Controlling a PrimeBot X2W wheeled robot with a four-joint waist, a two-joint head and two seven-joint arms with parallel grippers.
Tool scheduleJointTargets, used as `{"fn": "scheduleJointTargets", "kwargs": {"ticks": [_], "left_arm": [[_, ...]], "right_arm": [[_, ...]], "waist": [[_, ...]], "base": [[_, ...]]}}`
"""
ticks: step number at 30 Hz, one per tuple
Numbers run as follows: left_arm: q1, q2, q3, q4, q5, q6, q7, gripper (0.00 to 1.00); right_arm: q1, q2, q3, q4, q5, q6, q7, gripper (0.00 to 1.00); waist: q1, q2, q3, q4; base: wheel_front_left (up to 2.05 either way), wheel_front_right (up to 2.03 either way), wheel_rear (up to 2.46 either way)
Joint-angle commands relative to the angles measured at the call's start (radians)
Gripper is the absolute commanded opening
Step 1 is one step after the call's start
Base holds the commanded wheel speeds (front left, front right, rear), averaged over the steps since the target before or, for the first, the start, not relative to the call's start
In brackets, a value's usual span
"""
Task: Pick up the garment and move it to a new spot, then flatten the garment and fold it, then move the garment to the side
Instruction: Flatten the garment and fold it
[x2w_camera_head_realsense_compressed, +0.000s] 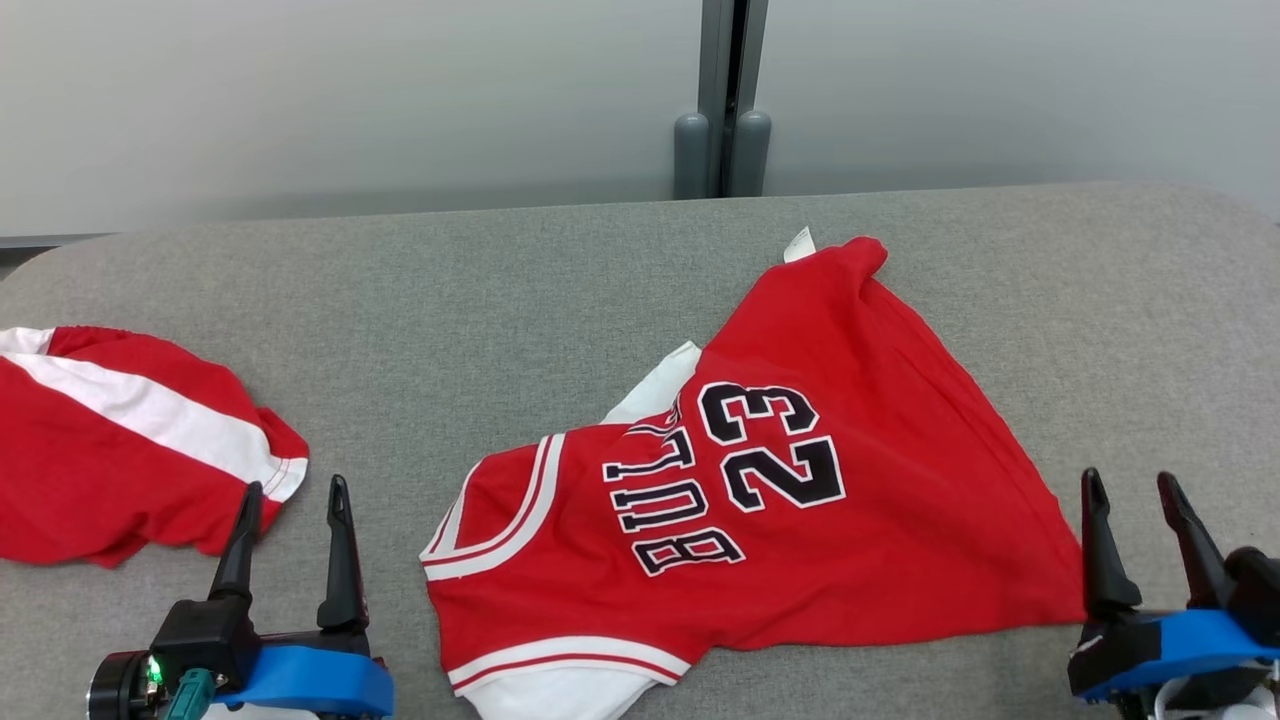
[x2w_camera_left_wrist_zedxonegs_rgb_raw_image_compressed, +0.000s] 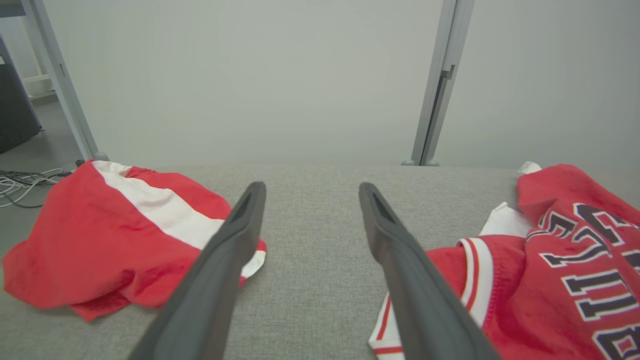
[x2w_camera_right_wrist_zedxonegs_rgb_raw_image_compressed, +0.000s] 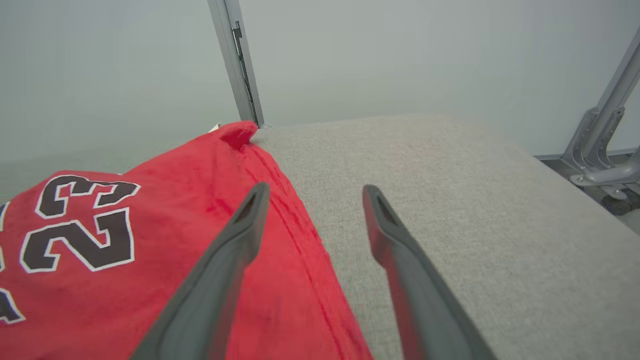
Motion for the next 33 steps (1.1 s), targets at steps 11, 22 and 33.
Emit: {"fn": "scheduleJointTargets", "kwargs": {"ticks": [11, 22, 33], "left_arm": [[0.006, -0.001, -0.007, -0.004, 0.009, -0.003, -0.005, 1.00], [-0.006, -0.001, -0.021, -0.003, 0.012, -0.002, -0.005, 1.00], [-0.060, 0.003, -0.061, 0.017, 0.038, -0.012, -0.005, 1.00]], "right_arm": [[-0.071, 0.036, 0.112, -0.183, -0.072, 0.000, -0.051, 1.00], [-0.040, 0.058, 0.212, -0.227, -0.114, 0.000, -0.053, 1.00], [-0.063, 0.061, 0.216, -0.190, -0.106, 0.000, -0.053, 1.00]], "waist": [[0.0000, -0.0001, -0.001, 0.027], [0.0000, -0.0001, 0.001, 0.049], [0.0000, -0.0001, 0.023, 0.041]], "base": [[0.00, 0.00, 0.00], [0.00, 0.00, 0.00], [0.00, 0.00, 0.00]]}}
